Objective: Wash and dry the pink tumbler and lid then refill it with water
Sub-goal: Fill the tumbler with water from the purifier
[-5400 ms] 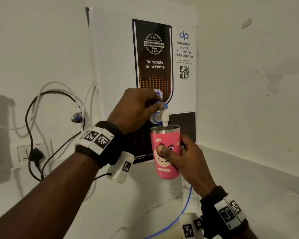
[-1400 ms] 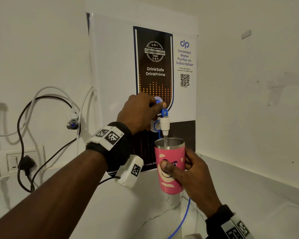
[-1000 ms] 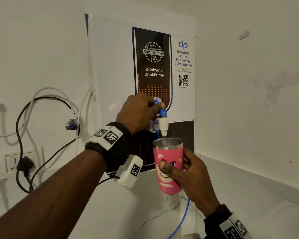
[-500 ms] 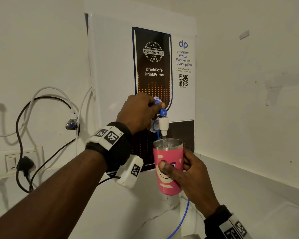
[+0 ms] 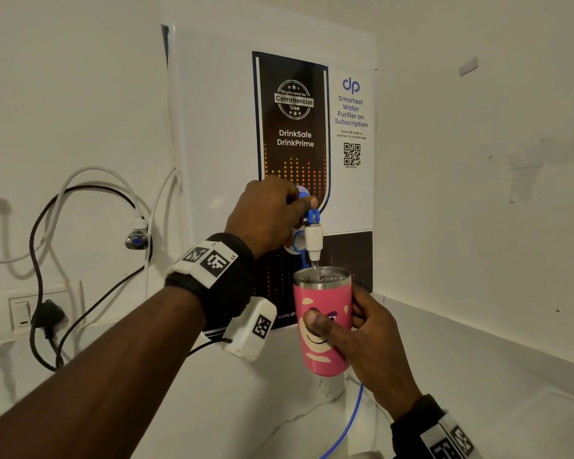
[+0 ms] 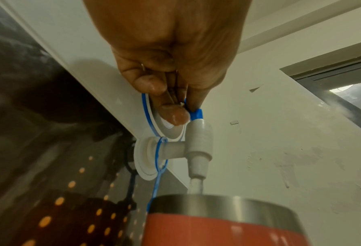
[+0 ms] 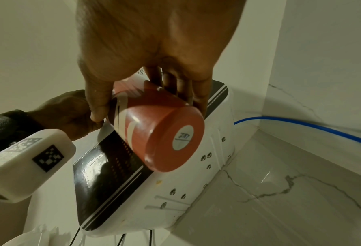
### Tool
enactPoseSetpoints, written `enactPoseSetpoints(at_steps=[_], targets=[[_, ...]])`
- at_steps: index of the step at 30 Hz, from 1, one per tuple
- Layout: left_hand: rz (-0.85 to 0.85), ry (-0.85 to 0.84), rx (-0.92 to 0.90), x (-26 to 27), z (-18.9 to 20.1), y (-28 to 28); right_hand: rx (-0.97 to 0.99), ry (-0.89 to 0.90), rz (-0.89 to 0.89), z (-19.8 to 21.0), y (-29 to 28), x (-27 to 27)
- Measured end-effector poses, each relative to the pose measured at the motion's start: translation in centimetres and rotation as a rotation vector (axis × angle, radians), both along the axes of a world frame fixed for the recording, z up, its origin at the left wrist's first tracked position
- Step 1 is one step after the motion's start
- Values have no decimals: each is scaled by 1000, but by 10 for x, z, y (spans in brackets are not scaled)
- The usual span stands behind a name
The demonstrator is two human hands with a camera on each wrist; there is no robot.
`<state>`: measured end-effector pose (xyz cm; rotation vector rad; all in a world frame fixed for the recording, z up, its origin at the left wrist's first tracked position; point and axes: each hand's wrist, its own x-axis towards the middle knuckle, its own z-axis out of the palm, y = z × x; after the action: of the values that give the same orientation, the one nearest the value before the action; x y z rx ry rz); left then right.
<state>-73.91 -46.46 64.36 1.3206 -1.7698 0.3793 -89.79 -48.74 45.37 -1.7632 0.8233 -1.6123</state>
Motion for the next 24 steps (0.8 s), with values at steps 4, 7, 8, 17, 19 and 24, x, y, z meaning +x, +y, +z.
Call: enactPoseSetpoints(at_steps=[4, 7, 8, 17, 19, 24], targets=[[0, -75, -87, -3, -1, 5, -1, 4, -5, -1, 0, -1], [-5, -219, -188, -6, -3, 16, 8, 7, -7, -3, 0, -1], [0, -284, -198, -8, -4, 20, 11, 6, -8, -3, 0, -1], [-23, -189, -151, 0, -29, 37, 30, -9, -4, -7, 4, -2], [-13, -93, -106, 4, -41, 45, 42, -8, 6, -8, 7, -3], [-70, 216, -15, 18, -93, 72, 74, -17, 56, -18, 24, -3]])
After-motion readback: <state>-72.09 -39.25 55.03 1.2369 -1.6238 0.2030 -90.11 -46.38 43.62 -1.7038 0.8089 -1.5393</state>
